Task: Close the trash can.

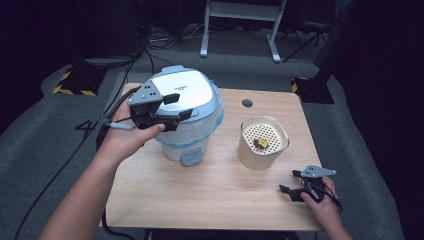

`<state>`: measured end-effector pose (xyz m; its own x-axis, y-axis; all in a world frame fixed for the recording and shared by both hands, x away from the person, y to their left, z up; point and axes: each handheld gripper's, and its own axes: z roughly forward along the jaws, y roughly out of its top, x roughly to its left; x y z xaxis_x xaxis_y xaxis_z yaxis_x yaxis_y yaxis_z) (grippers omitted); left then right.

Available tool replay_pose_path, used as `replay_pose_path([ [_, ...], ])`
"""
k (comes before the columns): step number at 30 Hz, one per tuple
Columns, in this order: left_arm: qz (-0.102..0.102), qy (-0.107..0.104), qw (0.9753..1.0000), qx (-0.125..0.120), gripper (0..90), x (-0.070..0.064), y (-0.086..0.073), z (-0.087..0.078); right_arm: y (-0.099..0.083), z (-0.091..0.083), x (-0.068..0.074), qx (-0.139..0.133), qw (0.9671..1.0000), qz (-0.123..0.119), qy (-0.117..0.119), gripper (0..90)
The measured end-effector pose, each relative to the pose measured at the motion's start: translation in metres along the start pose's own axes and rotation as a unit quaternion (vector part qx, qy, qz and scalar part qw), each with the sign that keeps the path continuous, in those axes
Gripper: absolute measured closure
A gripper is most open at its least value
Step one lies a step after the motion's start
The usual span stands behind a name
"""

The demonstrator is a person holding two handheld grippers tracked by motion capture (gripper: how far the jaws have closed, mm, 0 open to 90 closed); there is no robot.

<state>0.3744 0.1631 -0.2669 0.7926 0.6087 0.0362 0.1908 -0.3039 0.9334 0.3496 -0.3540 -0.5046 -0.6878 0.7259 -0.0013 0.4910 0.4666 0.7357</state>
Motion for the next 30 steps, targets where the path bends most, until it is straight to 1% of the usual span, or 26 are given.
replay_pose_path([
  [2, -0.002, -0.007, 1.0, 0.003, 36.7, -0.006, -0.003, -0.005, 0.001, 0.001, 0.0, 0.0, 1.0, -0.001, 0.001, 15.0],
  [4, 0.004, -0.009, 0.9999, 0.007, 36.5, -0.011, -0.006, -0.009, 0.002, 0.002, -0.001, 0.0, 1.0, -0.003, 0.003, 14.9],
  [7, 0.006, -0.019, 0.9997, 0.011, 36.5, -0.019, -0.014, -0.013, 0.003, 0.004, -0.002, 0.0, 1.0, -0.003, 0.003, 14.8],
  [10, 0.002, -0.029, 0.9995, 0.013, 36.6, -0.025, -0.024, -0.016, 0.004, 0.004, -0.002, 0.0, 1.0, -0.004, 0.003, 14.8],
  [12, -0.002, -0.03, 0.9995, 0.014, 37.1, -0.028, -0.031, -0.017, 0.004, 0.004, -0.002, 0.0, 1.0, -0.003, 0.003, 14.8],
  [15, -0.005, -0.034, 0.9992, 0.021, 37.1, -0.032, -0.042, -0.018, 0.004, 0.004, -0.002, 0.0, 1.0, -0.004, 0.003, 14.8],
  [17, -0.004, -0.033, 0.9992, 0.022, 37.1, -0.035, -0.049, -0.018, 0.004, 0.004, -0.002, 0.0, 1.0, -0.004, 0.002, 14.7],
  [18, -0.008, -0.035, 0.9991, 0.023, 37.1, -0.036, -0.053, -0.019, 0.004, 0.004, -0.002, 0.0, 1.0, -0.004, 0.002, 14.7],
  [21, -0.015, -0.035, 0.999, 0.024, 37.0, -0.039, -0.066, -0.019, 0.004, 0.004, -0.002, 0.0, 1.0, -0.004, 0.002, 14.7],
  [23, -0.023, -0.038, 0.9987, 0.027, 37.1, -0.04, -0.074, -0.018, 0.004, 0.004, -0.002, 0.0, 1.0, -0.004, 0.002, 14.7],
  [25, -0.03, -0.038, 0.9984, 0.029, 37.1, -0.039, -0.082, -0.017, 0.004, 0.004, -0.002, 0.0, 1.0, -0.004, 0.002, 14.7],
  [30, -0.039, -0.032, 0.9982, 0.032, 37.1, -0.035, -0.1, -0.014, 0.004, 0.004, -0.002, 0.0, 1.0, -0.004, 0.002, 14.7],
])
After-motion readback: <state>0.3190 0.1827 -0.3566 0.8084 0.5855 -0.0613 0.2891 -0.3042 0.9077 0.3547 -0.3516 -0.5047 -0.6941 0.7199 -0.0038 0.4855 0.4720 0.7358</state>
